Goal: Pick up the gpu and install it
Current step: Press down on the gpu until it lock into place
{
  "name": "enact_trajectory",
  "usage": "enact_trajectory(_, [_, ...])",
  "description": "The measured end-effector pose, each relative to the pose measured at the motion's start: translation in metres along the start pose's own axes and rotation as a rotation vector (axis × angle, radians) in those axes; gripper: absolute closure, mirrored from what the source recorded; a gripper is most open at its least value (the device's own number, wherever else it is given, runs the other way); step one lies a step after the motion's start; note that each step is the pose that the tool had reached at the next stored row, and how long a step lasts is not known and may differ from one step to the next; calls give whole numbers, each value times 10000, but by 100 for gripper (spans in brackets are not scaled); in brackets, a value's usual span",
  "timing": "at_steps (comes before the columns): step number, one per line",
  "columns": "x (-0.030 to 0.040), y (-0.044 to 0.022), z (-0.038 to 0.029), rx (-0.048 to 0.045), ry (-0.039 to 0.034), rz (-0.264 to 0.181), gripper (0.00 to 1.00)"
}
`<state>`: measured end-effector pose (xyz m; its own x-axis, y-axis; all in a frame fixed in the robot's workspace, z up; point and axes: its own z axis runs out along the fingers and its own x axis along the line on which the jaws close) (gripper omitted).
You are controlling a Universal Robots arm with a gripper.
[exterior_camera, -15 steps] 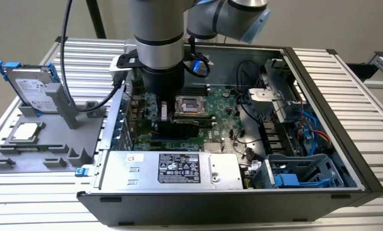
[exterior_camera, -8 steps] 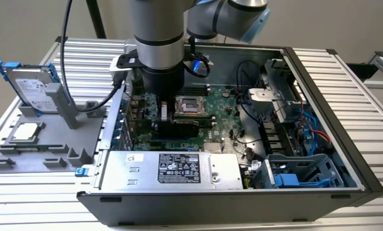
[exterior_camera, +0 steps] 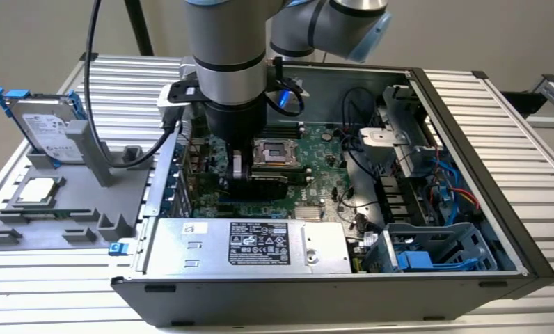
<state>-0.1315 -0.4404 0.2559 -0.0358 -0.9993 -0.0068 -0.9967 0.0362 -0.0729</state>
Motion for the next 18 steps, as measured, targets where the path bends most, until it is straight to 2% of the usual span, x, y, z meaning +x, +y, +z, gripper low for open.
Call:
enact_trajectory(5, [2,2,22,-5,4,-1,100])
enact_trajectory(11, [2,8,98,-6,3,0,100])
enact_trajectory(18, [2,8,103,-3,-1,0,100])
